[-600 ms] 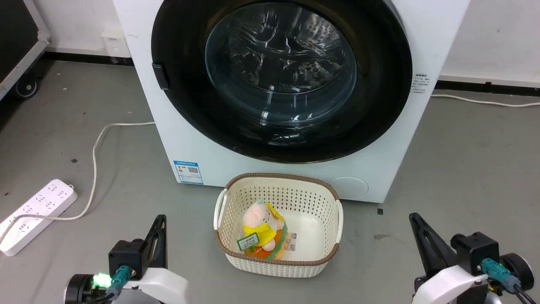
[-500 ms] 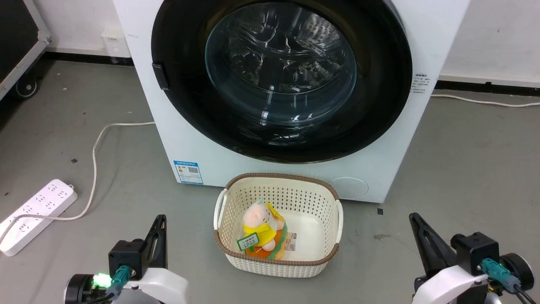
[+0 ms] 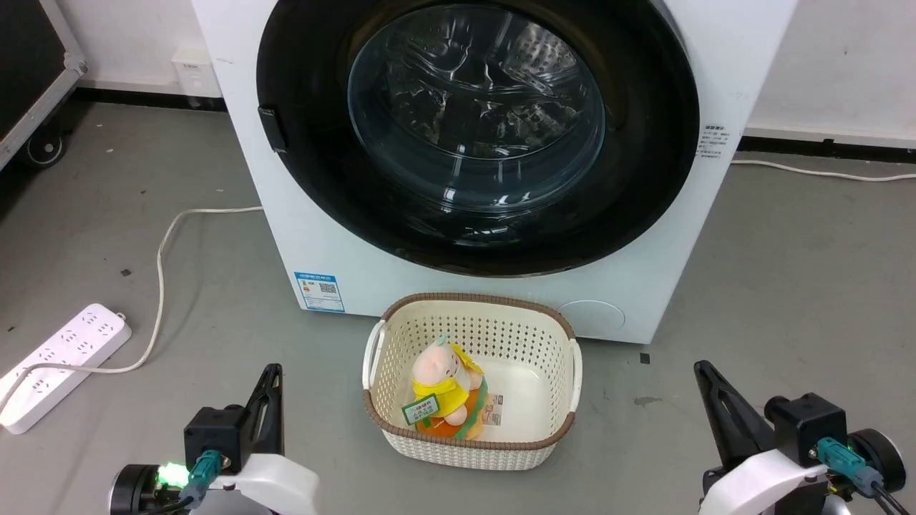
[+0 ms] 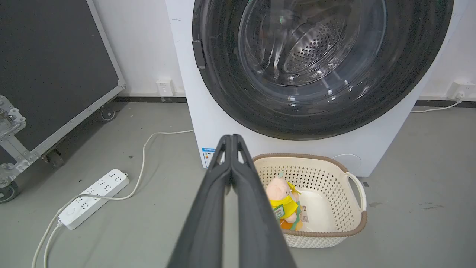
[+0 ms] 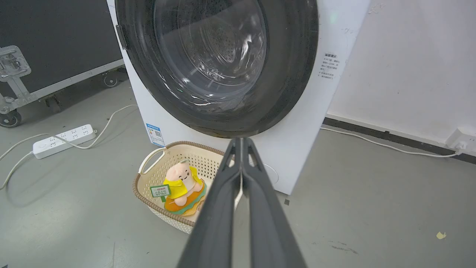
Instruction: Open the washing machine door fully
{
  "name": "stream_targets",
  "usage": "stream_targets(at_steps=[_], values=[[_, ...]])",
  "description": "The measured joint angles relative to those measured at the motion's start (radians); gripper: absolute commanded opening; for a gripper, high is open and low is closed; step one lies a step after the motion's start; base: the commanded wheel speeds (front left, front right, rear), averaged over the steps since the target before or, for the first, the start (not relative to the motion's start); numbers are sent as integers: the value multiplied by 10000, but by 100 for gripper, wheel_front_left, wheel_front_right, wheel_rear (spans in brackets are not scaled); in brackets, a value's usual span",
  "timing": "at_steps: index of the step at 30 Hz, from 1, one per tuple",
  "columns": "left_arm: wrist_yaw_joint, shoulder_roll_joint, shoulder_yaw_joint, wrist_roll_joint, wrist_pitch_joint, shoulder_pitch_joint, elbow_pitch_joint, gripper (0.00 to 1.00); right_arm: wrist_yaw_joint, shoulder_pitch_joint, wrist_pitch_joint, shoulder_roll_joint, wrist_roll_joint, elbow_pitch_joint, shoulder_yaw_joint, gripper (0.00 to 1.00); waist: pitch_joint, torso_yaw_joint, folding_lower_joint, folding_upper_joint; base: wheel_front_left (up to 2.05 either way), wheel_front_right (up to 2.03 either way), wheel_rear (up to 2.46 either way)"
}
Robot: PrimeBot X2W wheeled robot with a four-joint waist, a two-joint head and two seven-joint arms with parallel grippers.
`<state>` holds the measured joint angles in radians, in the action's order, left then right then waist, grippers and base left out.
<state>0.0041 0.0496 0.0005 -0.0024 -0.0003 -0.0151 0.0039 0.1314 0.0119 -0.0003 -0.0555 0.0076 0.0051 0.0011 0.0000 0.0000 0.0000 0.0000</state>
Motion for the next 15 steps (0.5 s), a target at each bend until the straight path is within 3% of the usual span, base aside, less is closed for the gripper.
stream_targets(at_steps=[15], values=[[0,0,0,0,0,0,0,0,0,0,0,0,0,0,0,0,0,0,0,0,0,0,0]])
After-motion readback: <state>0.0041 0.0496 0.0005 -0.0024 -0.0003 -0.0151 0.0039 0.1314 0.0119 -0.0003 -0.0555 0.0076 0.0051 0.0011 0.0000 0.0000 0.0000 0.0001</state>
